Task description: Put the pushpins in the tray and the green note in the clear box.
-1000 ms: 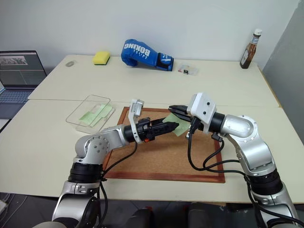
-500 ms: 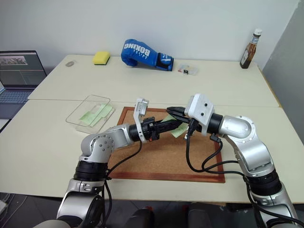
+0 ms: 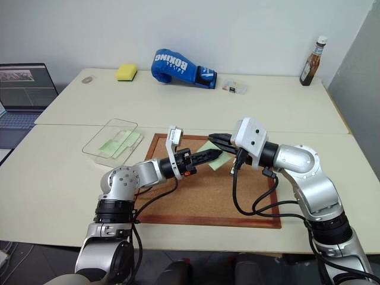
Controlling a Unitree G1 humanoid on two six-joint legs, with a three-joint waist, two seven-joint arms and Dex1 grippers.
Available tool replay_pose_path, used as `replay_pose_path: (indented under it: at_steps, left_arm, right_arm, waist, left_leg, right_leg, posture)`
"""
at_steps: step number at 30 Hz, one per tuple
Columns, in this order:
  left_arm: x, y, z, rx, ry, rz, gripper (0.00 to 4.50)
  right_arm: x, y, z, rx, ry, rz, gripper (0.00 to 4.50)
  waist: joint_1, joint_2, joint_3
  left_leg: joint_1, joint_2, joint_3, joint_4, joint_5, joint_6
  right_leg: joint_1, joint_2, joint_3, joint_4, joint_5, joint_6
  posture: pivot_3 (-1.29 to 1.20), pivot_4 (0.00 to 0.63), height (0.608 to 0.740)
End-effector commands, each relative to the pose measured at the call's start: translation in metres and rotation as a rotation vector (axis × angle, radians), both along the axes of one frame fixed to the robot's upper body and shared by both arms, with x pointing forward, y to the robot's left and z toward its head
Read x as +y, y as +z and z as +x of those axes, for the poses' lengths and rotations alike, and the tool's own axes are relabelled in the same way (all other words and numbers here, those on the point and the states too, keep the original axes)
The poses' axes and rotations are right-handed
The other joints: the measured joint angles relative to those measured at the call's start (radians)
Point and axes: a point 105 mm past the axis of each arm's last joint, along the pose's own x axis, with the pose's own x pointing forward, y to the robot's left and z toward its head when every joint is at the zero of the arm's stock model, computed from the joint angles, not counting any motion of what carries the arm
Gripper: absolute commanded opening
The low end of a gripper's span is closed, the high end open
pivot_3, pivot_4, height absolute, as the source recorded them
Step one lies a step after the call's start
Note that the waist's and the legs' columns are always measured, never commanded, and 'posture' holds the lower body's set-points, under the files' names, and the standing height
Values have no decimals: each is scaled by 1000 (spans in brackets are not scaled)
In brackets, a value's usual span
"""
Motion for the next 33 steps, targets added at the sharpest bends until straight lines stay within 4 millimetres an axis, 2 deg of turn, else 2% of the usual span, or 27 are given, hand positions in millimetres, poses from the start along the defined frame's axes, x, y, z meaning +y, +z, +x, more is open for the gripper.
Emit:
replay_pose_path:
  at_steps: [1, 4, 7, 10, 13, 18, 23, 31, 33]
  left_arm:
    - [0, 7, -2, -8, -8, -17, 46]
    - [-8, 8, -6, -129, -21, 93, 46]
    - [-23, 14, -19, -360, -70, 220, 46]
    - [-32, 16, -27, -554, -98, 311, 46]
    - [-38, 14, -30, -686, -111, 367, 46]
    - [-41, 12, -28, -755, -125, 393, 46]
    - [-37, 10, -25, -758, -121, 407, 46]
    - [-33, 6, -25, -767, -134, 433, 46]
    - [-34, 6, -25, -768, -135, 434, 0]
  right_arm:
    - [-4, 10, -5, -55, -19, 15, 0]
    - [-24, 3, 8, -13, -132, 40, 0]
    - [-76, -17, 41, 65, -407, 91, 0]
    - [-131, -39, 62, 143, -685, 141, 0]
    - [-159, -53, 69, 259, -817, 233, 0]
    - [-178, -66, 76, 401, -943, 369, 0]
    - [-178, -75, 74, 545, -965, 486, 0]
    - [-189, -90, 70, 622, -1057, 489, 0]
    - [-193, -92, 69, 633, -1081, 497, 367]
  waist:
    - [1, 0, 0]
    - [1, 0, 0]
    - [3, 0, 0]
    - [8, 0, 0]
    - [7, 1, 1]
    - [-5, 2, 1]
    - [-3, 2, 1]
    - [-1, 3, 1]
    - [-2, 2, 1]
  left_leg:
    - [0, 0, 0, 0, 0, 0]
    - [0, 0, 0, 0, 0, 0]
    - [0, 0, 0, 0, 0, -1]
    - [0, 0, 2, 0, 0, -1]
    - [0, 0, 3, 0, 0, 0]
    - [1, 1, 5, -1, 0, 0]
    - [0, 0, 4, -1, 0, 1]
    - [0, 0, 4, -1, 0, 1]
    - [0, 0, 4, -1, 0, 1]
  right_leg:
    - [0, 0, 0, 0, 0, 0]
    - [0, 0, 0, 0, 0, 0]
    - [0, 0, 0, 0, 0, 0]
    - [0, 0, 1, -1, 3, -5]
    - [0, 0, 2, 0, 3, -5]
    - [-1, 0, 4, 0, 3, -5]
    - [0, 0, 3, 0, 2, -4]
    - [0, 0, 3, 0, 2, -4]
    - [0, 0, 3, 0, 2, -4]
  posture:
    - [0, 150, 740]
    - [0, 150, 740]
    - [0, 150, 740]
    - [0, 150, 740]
    - [0, 150, 740]
    - [0, 150, 740]
    - [0, 150, 740]
    - [0, 150, 740]
    - [0, 150, 740]
